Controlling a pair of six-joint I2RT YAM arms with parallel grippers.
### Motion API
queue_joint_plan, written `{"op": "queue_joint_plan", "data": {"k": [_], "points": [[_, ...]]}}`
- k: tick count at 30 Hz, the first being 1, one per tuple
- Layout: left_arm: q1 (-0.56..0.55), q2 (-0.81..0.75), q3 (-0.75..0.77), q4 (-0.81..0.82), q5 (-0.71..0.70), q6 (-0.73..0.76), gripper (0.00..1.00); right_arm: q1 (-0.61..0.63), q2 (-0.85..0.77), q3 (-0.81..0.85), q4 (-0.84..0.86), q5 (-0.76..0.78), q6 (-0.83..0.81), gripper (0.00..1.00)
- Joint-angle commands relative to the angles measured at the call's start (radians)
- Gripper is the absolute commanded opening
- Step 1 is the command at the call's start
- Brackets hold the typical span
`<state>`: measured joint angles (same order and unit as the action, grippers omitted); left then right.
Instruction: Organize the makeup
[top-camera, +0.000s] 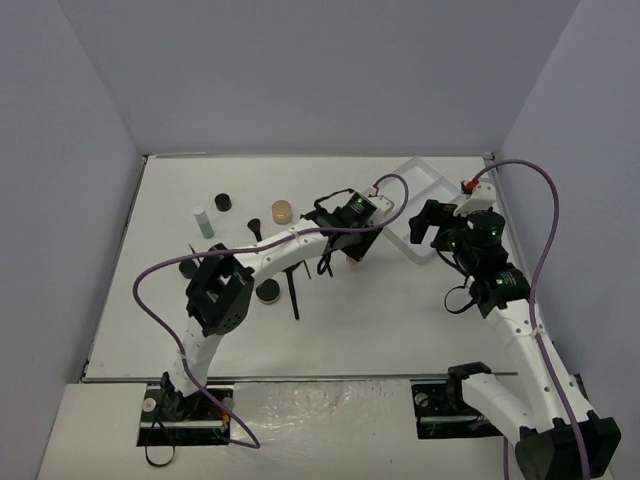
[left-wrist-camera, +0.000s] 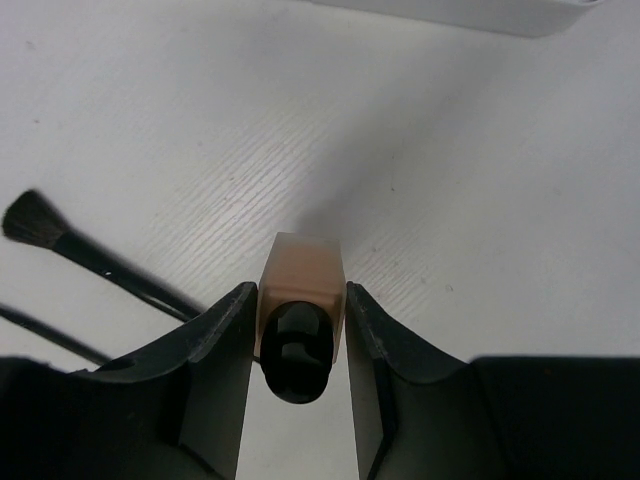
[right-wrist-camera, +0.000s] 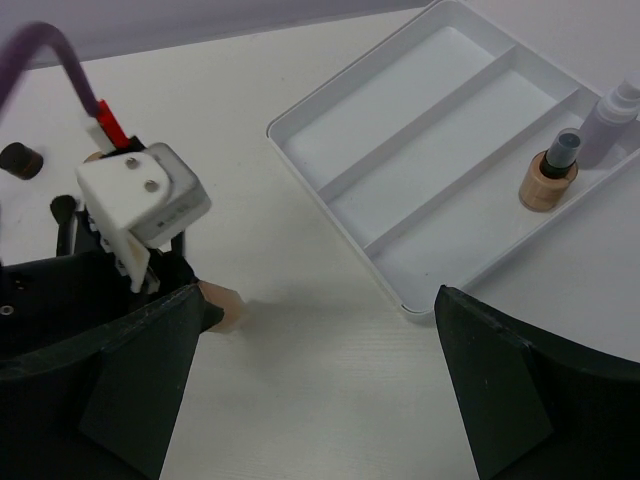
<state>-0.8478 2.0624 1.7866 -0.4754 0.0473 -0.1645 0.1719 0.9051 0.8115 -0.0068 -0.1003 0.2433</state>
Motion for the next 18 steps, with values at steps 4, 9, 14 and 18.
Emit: {"op": "queue_joint_plan", "data": {"k": [4, 9, 14, 18], "points": [[-0.004, 0.042, 0.085, 0.019, -0.032, -0.013, 0.14, 0.008, -0.041, -0.005, 0.01, 0.049, -0.026, 0.98], [-0.007, 0.051, 0.086, 0.012, -0.037, -0.018, 0.3, 0.01, -0.041, -0.01, -0.023, 0.052, -0.032, 0.98], [-0.007, 0.016, 0.079, 0.009, -0.038, -0.021, 0.68, 0.015, -0.022, 0.0, -0.024, 0.045, -0.038, 0.98], [-0.003, -0.043, 0.068, 0.019, -0.077, -0.029, 0.91, 0.026, 0.01, 0.028, -0.025, 0.036, -0.048, 0.98]]}}
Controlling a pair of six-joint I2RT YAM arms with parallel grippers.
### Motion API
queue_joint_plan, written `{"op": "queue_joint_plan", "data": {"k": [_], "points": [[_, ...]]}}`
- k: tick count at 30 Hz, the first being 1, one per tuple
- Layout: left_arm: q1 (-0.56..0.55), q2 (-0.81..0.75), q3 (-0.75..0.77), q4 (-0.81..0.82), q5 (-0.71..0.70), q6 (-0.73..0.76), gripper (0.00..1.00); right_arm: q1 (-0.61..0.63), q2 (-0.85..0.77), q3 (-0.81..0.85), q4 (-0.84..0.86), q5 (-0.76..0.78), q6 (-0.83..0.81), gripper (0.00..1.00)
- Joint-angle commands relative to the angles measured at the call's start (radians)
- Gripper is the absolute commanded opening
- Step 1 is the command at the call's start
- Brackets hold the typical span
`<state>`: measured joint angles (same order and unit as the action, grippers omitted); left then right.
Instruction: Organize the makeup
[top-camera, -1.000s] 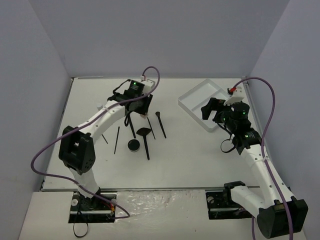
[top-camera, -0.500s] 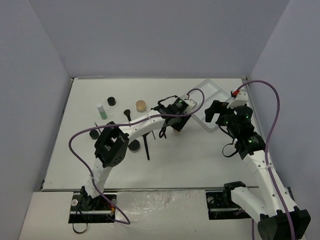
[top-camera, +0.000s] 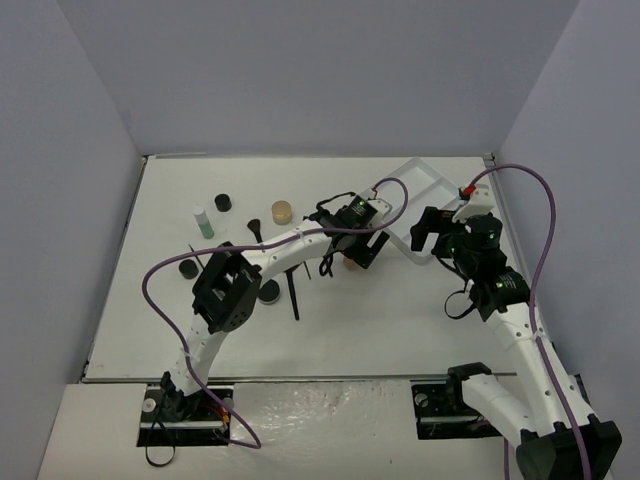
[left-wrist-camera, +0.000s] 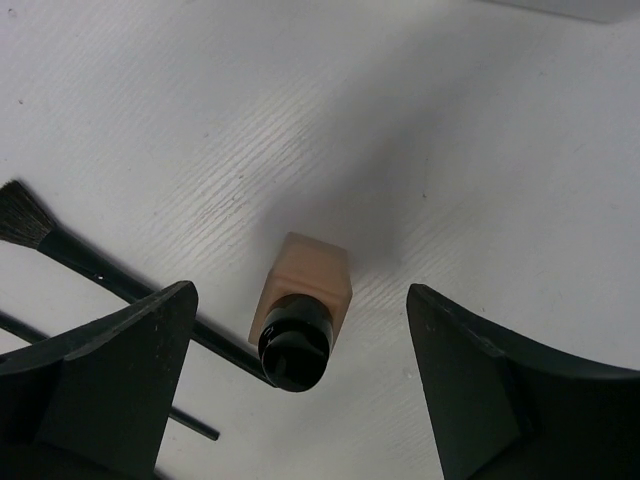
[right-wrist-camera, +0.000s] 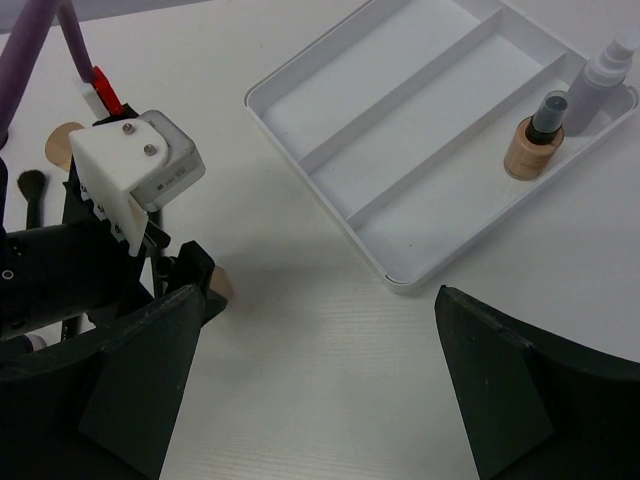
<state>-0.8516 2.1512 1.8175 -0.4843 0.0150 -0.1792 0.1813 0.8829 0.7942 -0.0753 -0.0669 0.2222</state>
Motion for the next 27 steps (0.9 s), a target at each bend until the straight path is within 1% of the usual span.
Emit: {"op": "queue_joint_plan", "data": {"k": [1, 4, 7, 11, 13, 17, 20, 23, 27], "points": [[0.003, -0.147, 0.037, 0.029, -0.053, -0.016, 0.93, 0.022, 0.041, 0.052, 0.043, 0.0, -0.029, 0.98], [0.019, -0.207, 0.034, 0.037, -0.079, -0.032, 0.97, 0.048, 0.078, 0.08, 0.043, -0.007, -0.048, 0.98], [0.049, -0.293, 0.003, 0.051, -0.107, -0.067, 0.97, 0.1, 0.13, 0.108, 0.04, 0.006, -0.069, 0.97], [0.148, -0.393, -0.071, 0.075, -0.134, -0.119, 0.97, 0.187, 0.186, 0.149, 0.042, 0.053, -0.09, 0.97], [0.221, -0.475, -0.142, 0.077, -0.152, -0.135, 0.97, 0.268, 0.249, 0.175, 0.042, 0.097, -0.105, 0.97], [0.307, -0.605, -0.264, 0.06, -0.168, -0.128, 0.97, 0.35, 0.362, 0.2, 0.058, 0.109, -0.116, 0.97], [0.376, -0.724, -0.356, 0.04, -0.196, -0.112, 0.97, 0.377, 0.459, 0.217, 0.065, 0.084, -0.125, 0.96], [0.435, -0.858, -0.442, 0.008, -0.223, -0.096, 0.97, 0.396, 0.57, 0.245, 0.094, 0.044, -0.126, 0.92], [0.495, -0.99, -0.54, -0.037, -0.296, -0.058, 0.97, 0.403, 0.657, 0.272, 0.101, 0.04, -0.135, 0.89]]}}
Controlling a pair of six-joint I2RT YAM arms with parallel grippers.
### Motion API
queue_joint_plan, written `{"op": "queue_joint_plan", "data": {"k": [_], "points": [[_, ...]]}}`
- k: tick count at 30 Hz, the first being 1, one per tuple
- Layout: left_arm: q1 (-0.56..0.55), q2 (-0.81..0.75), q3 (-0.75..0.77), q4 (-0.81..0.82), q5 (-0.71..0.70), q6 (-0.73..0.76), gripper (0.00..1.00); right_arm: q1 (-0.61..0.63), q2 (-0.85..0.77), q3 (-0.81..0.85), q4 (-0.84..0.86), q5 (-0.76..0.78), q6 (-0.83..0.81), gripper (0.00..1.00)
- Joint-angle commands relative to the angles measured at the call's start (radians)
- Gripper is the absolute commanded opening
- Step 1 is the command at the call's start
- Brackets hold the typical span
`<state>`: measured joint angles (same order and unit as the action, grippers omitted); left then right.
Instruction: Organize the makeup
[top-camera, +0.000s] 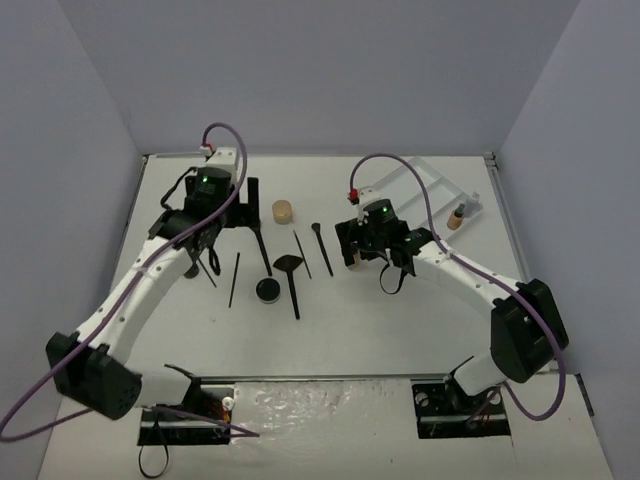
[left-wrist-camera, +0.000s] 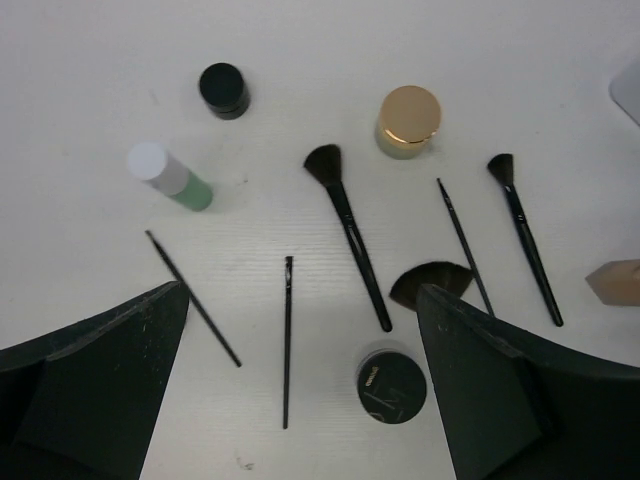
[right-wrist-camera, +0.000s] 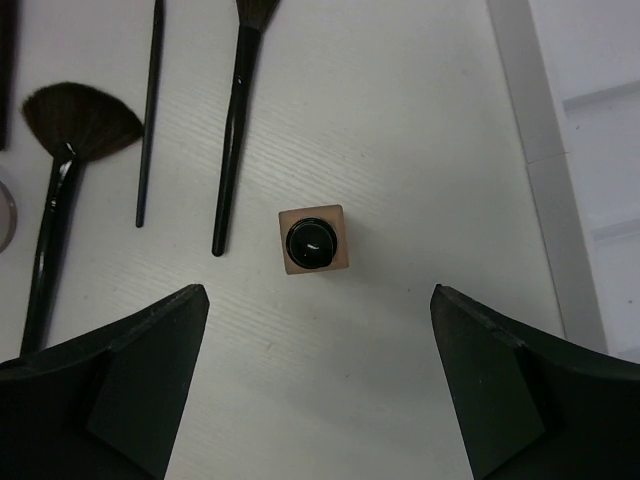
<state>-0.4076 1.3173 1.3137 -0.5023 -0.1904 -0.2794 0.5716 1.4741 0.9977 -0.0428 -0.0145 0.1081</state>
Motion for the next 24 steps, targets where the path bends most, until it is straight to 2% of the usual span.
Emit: {"op": "queue_joint_plan", "data": {"k": [1, 5, 12, 22, 24], "points": [[0.058, -0.201, -0.071, -0.033, -0.105, 0.05, 0.97, 0.014, 0.092, 0.075, 0.071, -0.02, -0.026, 0.88], [0.07, -0.299, -0.173, -0.062, -0.164, 0.056, 0.97, 0.016, 0.147, 0.088, 0.103, -0.029, -0.031, 0.81], [0.075, -0.342, -0.267, -0.079, -0.199, 0.048, 0.97, 0.016, 0.218, 0.113, 0.124, -0.026, -0.031, 0.65], [0.076, -0.338, -0.295, -0.065, -0.214, 0.049, 0.97, 0.017, 0.223, 0.087, 0.128, 0.021, -0.016, 0.33], [0.076, -0.336, -0.295, -0.064, -0.206, 0.049, 0.97, 0.016, 0.199, 0.073, 0.13, 0.065, -0.011, 0.18]]}}
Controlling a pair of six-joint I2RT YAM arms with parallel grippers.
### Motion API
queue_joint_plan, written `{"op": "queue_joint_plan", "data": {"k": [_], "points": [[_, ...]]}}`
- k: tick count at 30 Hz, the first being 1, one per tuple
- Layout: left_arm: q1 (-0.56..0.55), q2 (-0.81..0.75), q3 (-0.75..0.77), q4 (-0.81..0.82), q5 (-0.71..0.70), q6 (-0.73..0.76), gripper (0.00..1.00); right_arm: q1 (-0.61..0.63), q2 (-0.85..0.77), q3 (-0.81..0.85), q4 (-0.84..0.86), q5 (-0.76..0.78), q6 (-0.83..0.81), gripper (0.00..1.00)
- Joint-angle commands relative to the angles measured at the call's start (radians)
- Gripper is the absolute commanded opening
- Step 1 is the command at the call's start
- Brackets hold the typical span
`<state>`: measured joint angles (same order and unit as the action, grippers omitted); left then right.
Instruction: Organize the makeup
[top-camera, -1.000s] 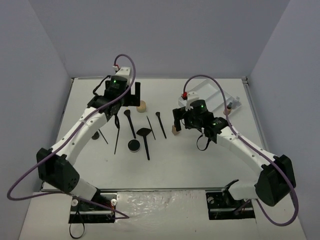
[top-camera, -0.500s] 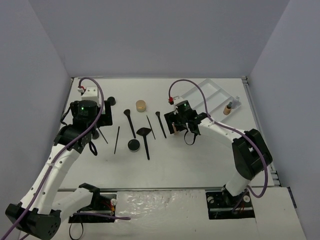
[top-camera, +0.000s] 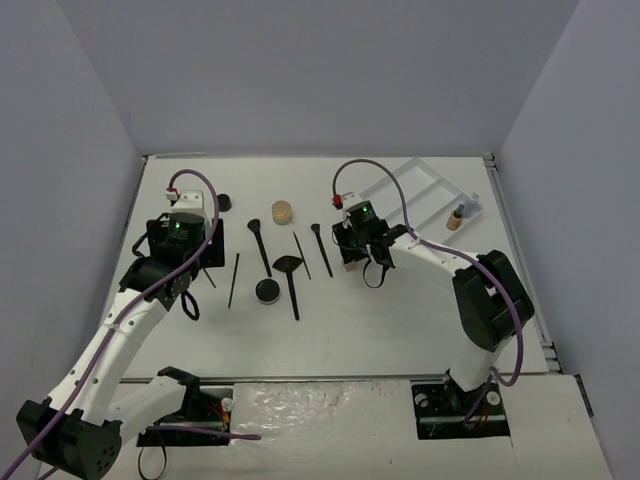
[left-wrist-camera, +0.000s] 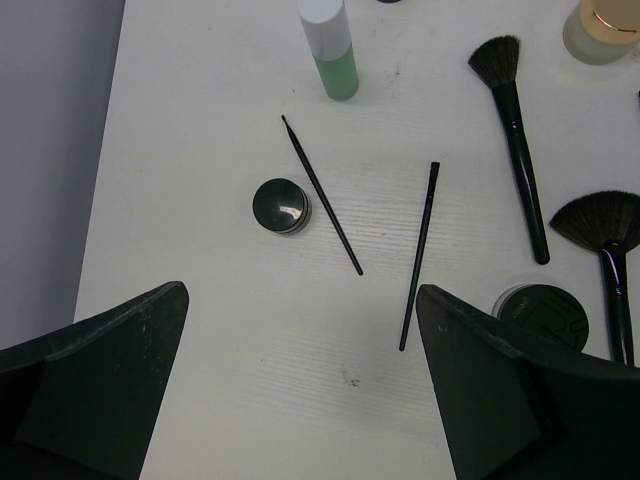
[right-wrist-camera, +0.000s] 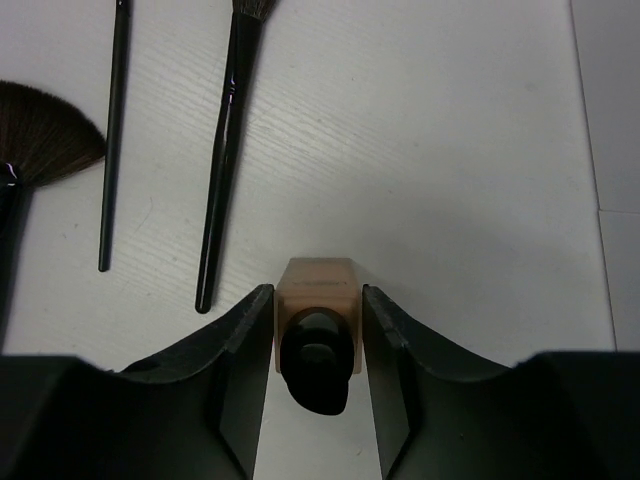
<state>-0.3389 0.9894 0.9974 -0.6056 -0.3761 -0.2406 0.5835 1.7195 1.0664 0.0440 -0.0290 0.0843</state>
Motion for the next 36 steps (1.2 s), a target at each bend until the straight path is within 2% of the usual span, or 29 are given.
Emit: {"op": "queue_joint_plan", "data": {"k": [1, 4, 10, 15, 19, 24, 30, 36], "points": [[0.008, -0.006, 0.023, 0.04, -0.019, 0.01, 0.97, 0.003, -0.065, 0.002, 0.044, 0.099, 0.016, 0.13], [0.008, -0.001, 0.026, 0.045, -0.016, 0.012, 0.97, -0.009, -0.128, 0.002, 0.043, 0.169, 0.033, 0.01], [0.008, 0.012, 0.015, 0.064, -0.01, 0.013, 0.97, -0.09, -0.243, 0.036, 0.019, 0.31, 0.12, 0.0], [0.008, 0.004, -0.027, 0.108, 0.003, 0.003, 0.97, -0.218, -0.271, 0.052, -0.008, 0.391, 0.179, 0.0], [0.008, -0.009, -0.065, 0.141, -0.002, 0.006, 0.97, -0.305, -0.247, 0.056, -0.015, 0.425, 0.274, 0.0], [0.008, -0.022, -0.094, 0.166, 0.001, 0.006, 0.97, -0.399, -0.184, 0.081, -0.008, 0.39, 0.348, 0.0], [0.008, -0.027, -0.106, 0.177, -0.005, 0.015, 0.97, -0.47, -0.096, 0.105, 0.023, 0.369, 0.394, 0.0], [0.008, -0.025, -0.109, 0.186, 0.012, 0.015, 0.97, -0.495, -0.044, 0.062, 0.086, 0.392, 0.427, 0.0]]}}
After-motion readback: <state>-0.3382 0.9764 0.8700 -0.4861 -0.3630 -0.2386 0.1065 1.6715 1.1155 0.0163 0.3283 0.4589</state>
